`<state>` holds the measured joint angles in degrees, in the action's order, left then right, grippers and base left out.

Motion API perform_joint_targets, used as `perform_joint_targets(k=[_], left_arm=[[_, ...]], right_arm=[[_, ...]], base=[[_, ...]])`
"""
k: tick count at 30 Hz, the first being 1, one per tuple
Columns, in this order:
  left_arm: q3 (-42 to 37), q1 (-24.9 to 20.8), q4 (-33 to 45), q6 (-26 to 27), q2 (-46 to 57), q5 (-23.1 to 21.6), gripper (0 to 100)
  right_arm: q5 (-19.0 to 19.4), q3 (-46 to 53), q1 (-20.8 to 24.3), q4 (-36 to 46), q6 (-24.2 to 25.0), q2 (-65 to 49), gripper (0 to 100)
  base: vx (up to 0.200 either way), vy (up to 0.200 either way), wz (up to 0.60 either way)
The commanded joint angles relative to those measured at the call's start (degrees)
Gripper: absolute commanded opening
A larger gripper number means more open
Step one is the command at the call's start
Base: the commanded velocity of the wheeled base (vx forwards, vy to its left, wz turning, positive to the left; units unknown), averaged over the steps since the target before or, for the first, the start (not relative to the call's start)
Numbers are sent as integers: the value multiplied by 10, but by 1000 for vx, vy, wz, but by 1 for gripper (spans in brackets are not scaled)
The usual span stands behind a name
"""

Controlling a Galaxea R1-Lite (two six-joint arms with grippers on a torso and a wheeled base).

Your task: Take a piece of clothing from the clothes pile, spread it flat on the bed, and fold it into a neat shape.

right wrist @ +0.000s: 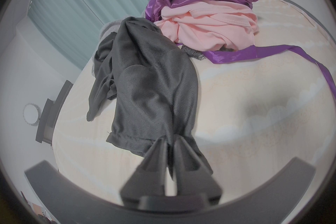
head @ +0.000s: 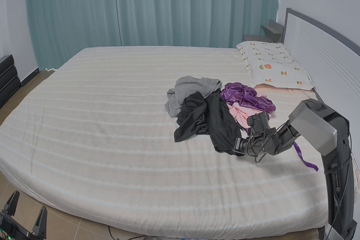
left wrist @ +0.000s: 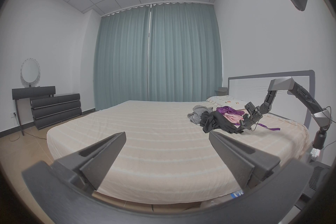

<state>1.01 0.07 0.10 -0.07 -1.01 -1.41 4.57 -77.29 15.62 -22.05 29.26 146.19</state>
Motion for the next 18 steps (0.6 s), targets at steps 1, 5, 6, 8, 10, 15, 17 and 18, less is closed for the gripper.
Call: perform_joint_targets(k=[1,5,6,8,10,15,17,18], left_arm=[[-10,0,0,0,8,0,100],[-10,0,0,0,8,0,100],[-10,0,0,0,8,0,100],[-10,0,0,0,8,0,100],[-10,0,0,0,8,0,100],[-10,0,0,0,8,0,100],[-10,0,0,0,8,0,100],[-10,0,0,0,8,0,100]], right_arm=[[2,-4,-1,0,0,-4,0],[2,3,-1,-5,4,-7,0],[2,7,0,-5,6,-10,0],[1,26,3,-7,7,-23,0],[4,57,6,-17,9,-50,0],[20,151,5,-91,25,-117,0],[21,198,7,-131,42,-151,0],[23,224,12,-152,51,-172,0]], base=[[0,0,0],[0,0,0],[0,0,0],[0,0,0],[0,0,0],[0,0,0],[0,0,0],[0,0,0]])
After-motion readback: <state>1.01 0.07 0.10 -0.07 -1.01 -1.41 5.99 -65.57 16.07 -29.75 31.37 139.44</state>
